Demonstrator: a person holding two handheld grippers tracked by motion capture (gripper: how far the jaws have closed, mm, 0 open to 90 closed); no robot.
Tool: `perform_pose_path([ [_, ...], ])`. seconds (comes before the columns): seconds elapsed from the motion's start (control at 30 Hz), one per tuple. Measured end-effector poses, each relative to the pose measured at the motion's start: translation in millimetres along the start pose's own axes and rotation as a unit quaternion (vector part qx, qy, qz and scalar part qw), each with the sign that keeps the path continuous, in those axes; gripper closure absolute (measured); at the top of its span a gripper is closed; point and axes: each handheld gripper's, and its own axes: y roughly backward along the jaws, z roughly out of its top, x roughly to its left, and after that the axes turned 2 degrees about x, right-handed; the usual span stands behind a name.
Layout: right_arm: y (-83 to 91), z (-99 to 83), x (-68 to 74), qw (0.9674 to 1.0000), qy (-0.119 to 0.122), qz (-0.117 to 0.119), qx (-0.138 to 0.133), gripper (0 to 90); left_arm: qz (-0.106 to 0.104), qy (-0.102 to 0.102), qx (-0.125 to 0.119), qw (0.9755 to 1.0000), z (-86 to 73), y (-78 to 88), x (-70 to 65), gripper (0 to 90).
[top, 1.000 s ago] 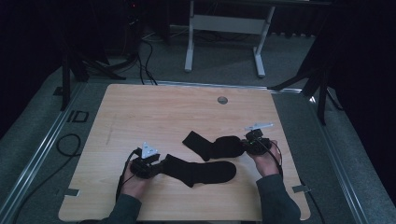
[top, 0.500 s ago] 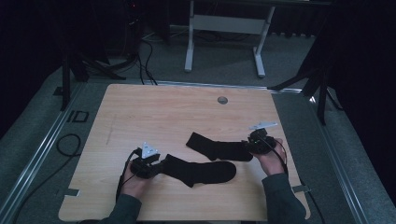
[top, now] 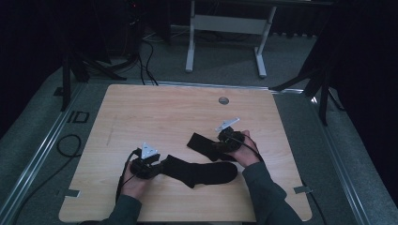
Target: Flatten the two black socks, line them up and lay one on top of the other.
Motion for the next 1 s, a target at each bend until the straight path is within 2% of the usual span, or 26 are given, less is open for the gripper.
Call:
perform_pose_path([
  [0.27,-23.3,15.5,11.9,0.9987,0.038,0.027,0.021,53.4,-0.001,-0.001,0.002,1.0,-0.1,-0.6,-0.5,60.7],
  [0.47,-38.1,26.3,10.4,0.9982,0.031,0.043,0.028,51.1,-0.001,-0.001,0.001,1.0,0.0,-0.4,-0.5,60.7],
  [0.53,-45.5,26.6,9.3,0.9976,0.023,0.05,0.041,49.2,-0.002,-0.002,0.002,1.0,0.0,-0.9,-1.1,60.7],
  [0.57,-47.0,26.5,8.5,0.9978,0.018,0.055,0.033,49.6,-0.002,-0.003,0.002,1.0,0.0,-1.0,-1.3,60.7],
  [0.67,-48.6,28.6,9.6,0.9982,0.014,0.05,0.031,55.4,-0.002,-0.002,0.002,1.0,0.0,-1.7,-1.8,60.7],
  [0.83,-51.7,35.2,13.2,0.9984,0.015,0.046,0.028,79.3,-0.001,-0.003,0.002,1.0,0.0,-1.3,-2.6,60.7],
  [1.0,-54.6,39.9,14.5,0.9988,-0.003,0.045,0.019,82.9,-0.001,0.0,0.0,1.0,-0.1,-0.4,-0.2,60.7],
])
